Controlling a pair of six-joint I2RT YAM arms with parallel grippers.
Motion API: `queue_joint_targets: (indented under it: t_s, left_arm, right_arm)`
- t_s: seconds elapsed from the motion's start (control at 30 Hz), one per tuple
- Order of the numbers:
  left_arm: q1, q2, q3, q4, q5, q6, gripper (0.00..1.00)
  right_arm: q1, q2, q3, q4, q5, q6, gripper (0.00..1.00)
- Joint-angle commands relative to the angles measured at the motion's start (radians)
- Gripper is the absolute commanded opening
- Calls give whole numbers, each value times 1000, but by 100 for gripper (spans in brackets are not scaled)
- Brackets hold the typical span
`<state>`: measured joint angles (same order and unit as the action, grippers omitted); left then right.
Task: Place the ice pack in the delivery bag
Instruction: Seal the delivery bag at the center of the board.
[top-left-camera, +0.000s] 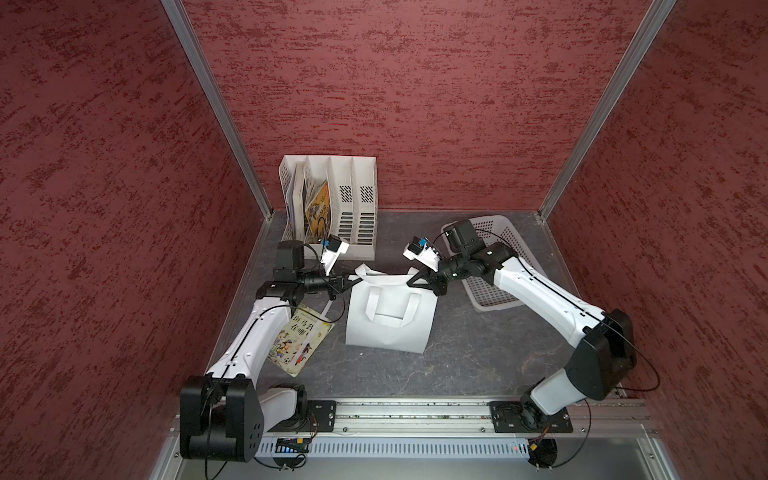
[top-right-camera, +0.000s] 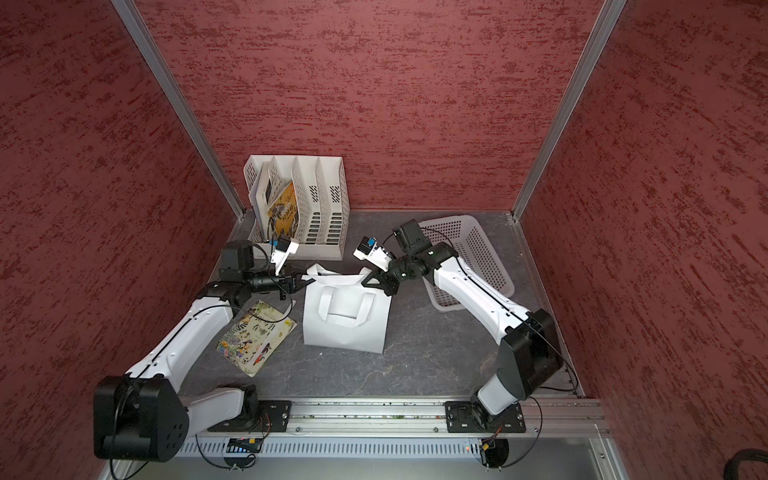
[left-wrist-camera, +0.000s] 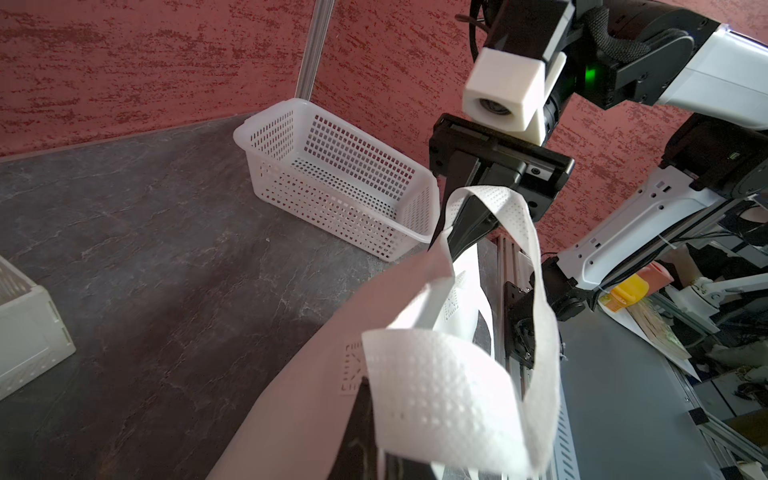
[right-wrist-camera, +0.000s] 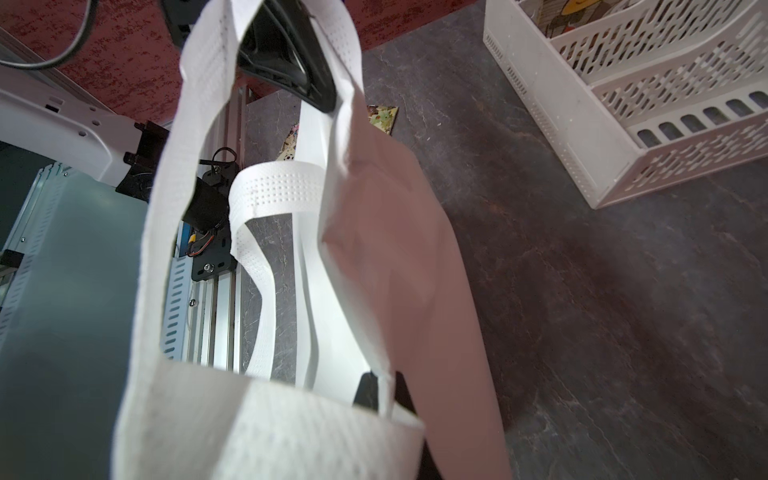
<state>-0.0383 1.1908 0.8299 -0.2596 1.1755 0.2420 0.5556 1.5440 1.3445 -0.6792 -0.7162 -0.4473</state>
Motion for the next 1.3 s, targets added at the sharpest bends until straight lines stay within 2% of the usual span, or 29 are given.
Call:
queue_joint_targets:
  t_s: [0.0,0.03,0.1,0.2,0.27,0.37,0.57,0.67,0.7,0.73,0.77,0.83,0.87,1.07,1.1,1.13,1.17,1.2,1.27]
  left_arm:
    - [9,-13,36,-27,-10,51,0]
    - [-2,-10,38,-24,-4,54,0]
    - [-23,-1,40,-12,0,62,0]
    - [-53,14,43,4,-5,63,0]
    - [-65,23,43,16,-8,60,0]
    - [-77,31,49,28,-16,53,0]
    - [-84,33,49,32,-29,48,0]
    - [-84,29,46,29,-33,55,0]
    - [-83,28,45,29,-33,58,0]
    - [-83,27,45,27,-34,62,0]
    - [-82,28,44,26,-34,65,0]
    - [-81,32,47,21,-33,71,0]
    - [-80,33,48,22,-33,73,0]
    - [-78,33,49,20,-24,80,0]
    - [-77,33,50,13,-23,86,0]
    - [-75,33,51,5,-23,93,0]
    - [-73,31,51,-1,-22,97,0]
    - [-69,30,50,-7,-19,103,0]
    - [-63,24,47,-14,-18,111,0]
  right_arm:
    - [-26,-79,-51,12,44,-10,55]
    - [-25,-106,-66,40,32,-3,77]
    - [-26,-157,-91,110,31,20,97]
    - [-22,-152,-52,166,-18,46,99]
    - [13,-82,42,106,-39,38,99]
    - [79,42,172,-29,9,-45,99]
    - [137,165,268,-140,32,-84,98]
    - [144,214,317,-188,66,-83,85]
    - [143,227,333,-204,76,-83,74]
    - [144,236,345,-219,86,-81,57]
    - [143,245,358,-229,92,-78,35]
    - [142,249,366,-240,87,-80,6]
    - [142,245,364,-239,83,-79,0]
    - [141,227,345,-206,73,-42,0]
    - [141,218,342,-198,72,-31,29]
    - [140,202,333,-195,75,-29,66]
    - [138,183,316,-193,80,-35,83]
    - [131,155,294,-188,84,-39,93]
    - [113,108,244,-189,85,-45,98]
